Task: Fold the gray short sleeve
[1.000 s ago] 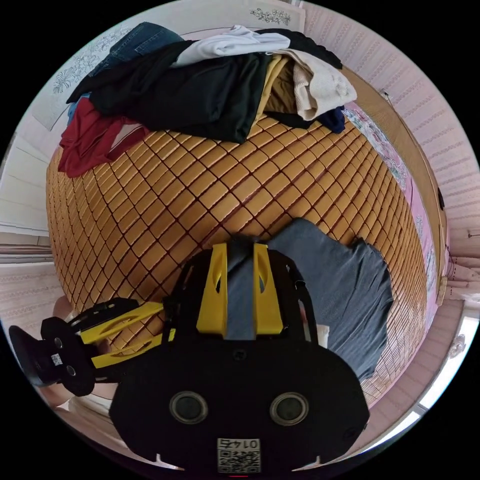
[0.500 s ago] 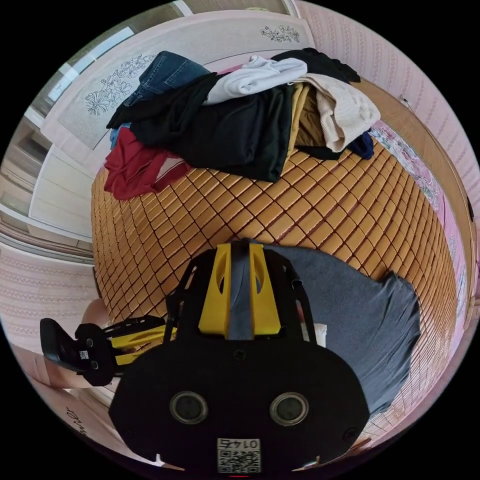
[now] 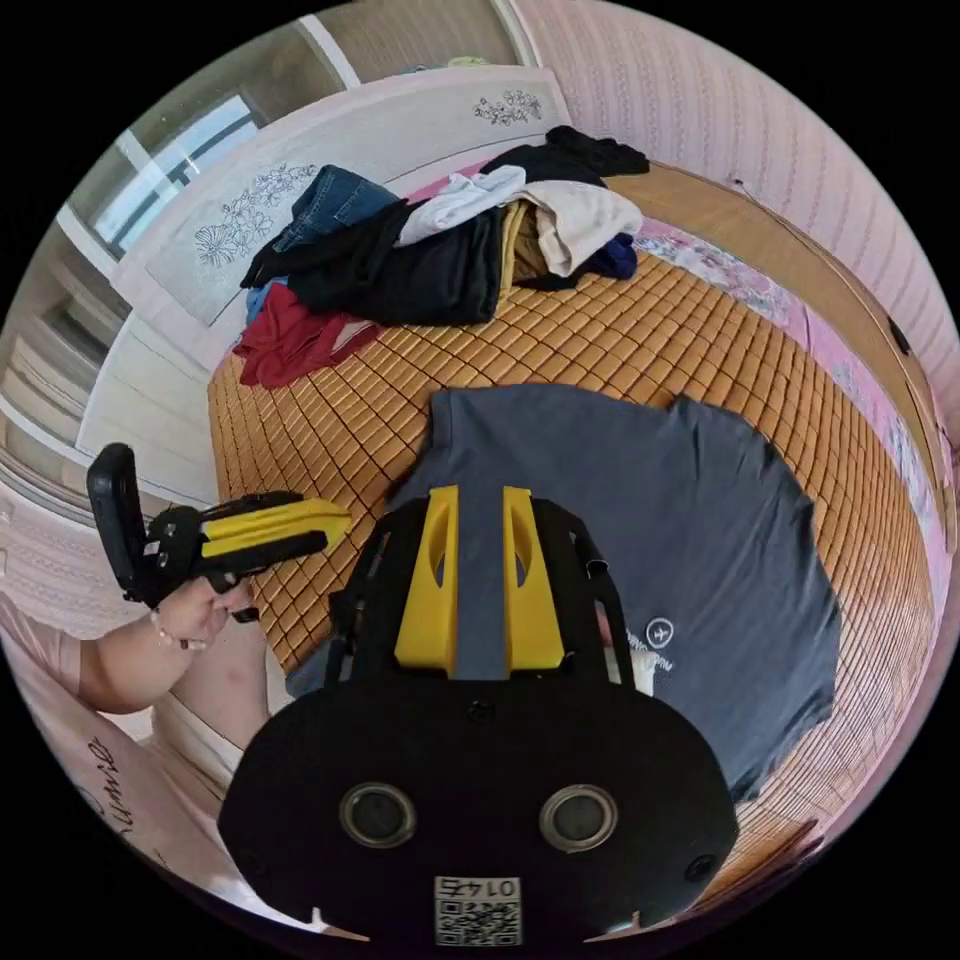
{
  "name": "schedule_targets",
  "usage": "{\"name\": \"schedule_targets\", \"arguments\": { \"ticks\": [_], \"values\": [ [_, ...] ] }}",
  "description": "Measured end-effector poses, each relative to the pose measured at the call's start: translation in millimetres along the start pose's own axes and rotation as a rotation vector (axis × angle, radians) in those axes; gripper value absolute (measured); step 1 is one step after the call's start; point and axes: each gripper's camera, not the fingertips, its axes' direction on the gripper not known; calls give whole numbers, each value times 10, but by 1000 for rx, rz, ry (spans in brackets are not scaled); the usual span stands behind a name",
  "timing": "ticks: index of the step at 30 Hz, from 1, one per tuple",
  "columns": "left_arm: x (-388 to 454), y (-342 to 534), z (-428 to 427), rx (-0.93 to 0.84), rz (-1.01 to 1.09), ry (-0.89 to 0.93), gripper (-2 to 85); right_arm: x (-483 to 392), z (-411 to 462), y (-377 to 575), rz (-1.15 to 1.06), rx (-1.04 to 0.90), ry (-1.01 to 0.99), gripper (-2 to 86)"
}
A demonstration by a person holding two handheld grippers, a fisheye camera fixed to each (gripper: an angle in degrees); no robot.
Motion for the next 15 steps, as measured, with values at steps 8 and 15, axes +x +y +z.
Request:
{"name": "schedule_targets", "arguments": {
  "ticks": [8, 15],
  "values": [
    [807, 139, 142, -94, 353, 171, 43, 1157, -533, 1485, 466, -21, 238, 72],
    [1099, 79, 282, -147, 414, 26, 43, 1605, -613, 1561, 541, -3, 268, 71]
  ]
}}
